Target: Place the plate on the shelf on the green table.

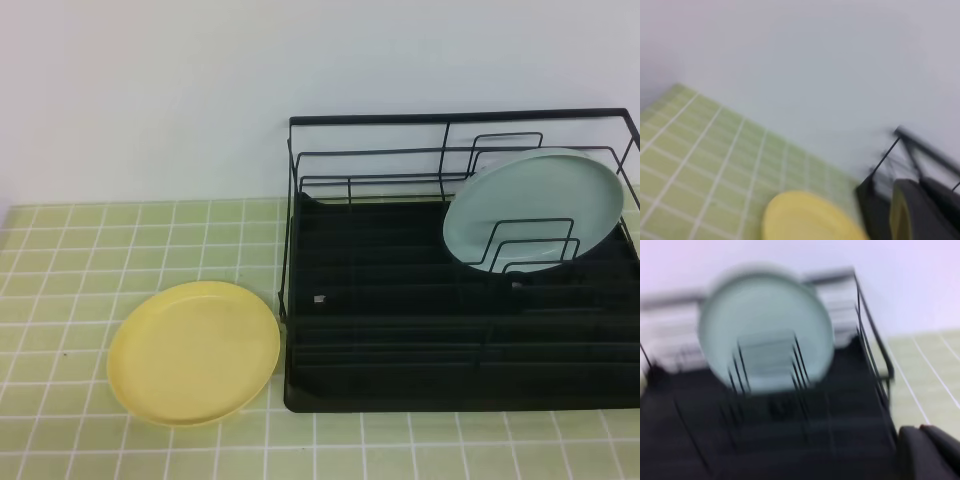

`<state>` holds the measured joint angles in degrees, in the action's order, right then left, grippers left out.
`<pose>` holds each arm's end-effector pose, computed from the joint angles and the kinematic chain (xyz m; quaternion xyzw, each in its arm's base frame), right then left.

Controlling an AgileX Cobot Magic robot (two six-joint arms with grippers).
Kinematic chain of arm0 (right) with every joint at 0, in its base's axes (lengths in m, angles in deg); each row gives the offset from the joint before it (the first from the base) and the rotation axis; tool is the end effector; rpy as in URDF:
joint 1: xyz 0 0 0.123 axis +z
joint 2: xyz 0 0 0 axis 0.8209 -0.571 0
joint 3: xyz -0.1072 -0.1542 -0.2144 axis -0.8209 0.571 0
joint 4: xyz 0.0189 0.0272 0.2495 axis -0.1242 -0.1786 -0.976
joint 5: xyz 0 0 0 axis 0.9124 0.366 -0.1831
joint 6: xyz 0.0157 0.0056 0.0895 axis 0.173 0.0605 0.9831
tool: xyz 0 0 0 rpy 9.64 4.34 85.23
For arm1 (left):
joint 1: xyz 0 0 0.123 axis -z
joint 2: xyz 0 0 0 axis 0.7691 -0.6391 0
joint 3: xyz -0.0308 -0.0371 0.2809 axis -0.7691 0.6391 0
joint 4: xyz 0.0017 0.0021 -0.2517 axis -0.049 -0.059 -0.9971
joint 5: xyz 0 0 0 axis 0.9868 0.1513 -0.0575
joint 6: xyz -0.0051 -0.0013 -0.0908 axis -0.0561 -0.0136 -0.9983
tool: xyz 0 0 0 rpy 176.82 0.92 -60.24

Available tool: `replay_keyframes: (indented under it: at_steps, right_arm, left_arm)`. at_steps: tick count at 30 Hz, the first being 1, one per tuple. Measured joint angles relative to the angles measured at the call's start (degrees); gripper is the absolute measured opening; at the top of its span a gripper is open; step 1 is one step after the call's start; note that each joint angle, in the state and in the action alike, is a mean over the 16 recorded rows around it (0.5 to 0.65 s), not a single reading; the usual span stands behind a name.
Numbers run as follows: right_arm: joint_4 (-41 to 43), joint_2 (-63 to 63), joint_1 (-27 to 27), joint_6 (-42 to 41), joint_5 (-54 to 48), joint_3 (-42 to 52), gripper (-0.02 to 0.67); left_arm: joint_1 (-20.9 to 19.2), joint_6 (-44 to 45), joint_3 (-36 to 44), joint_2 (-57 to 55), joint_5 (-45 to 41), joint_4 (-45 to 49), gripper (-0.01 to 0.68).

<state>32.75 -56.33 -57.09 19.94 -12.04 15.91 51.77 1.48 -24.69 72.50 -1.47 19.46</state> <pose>0.0562 0.0013 0.2064 0.1062 0.6933 0.1083 0.7045 0.0577 -0.0006 0.2016 -0.2766 0.6248 -0.3063 0.6628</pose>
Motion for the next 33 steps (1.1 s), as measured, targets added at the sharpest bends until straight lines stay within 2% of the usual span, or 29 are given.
replay_keyframes:
  at_steps: [11,16,21,27,33]
  right_arm:
    - [-17.5,0.0,0.0,-0.8,7.5,-0.3,-0.002]
    - [-24.1,0.0,0.0,-5.5,9.2,-2.6,-0.002]
    - [-25.4,0.0,0.0,-13.6,8.1,-7.0,-0.002]
    - [-25.1,-0.3,0.0,-23.6,5.6,-13.6,-0.002]
    - [-25.9,-1.7,0.0,-28.1,2.8,-17.8,-0.002]
  left_arm:
    - [0.0,-0.5,-0.1,0.0,2.3,-7.3,-0.002]
    - [0.0,0.5,-1.5,0.0,1.6,-8.6,-0.002]
    - [0.0,4.3,-5.1,0.0,-1.6,-8.6,-0.002]
    - [0.0,12.8,-11.4,-1.4,-9.4,-7.5,-0.002]
    - [0.0,21.2,-18.1,-7.4,-18.1,-6.4,-0.002]
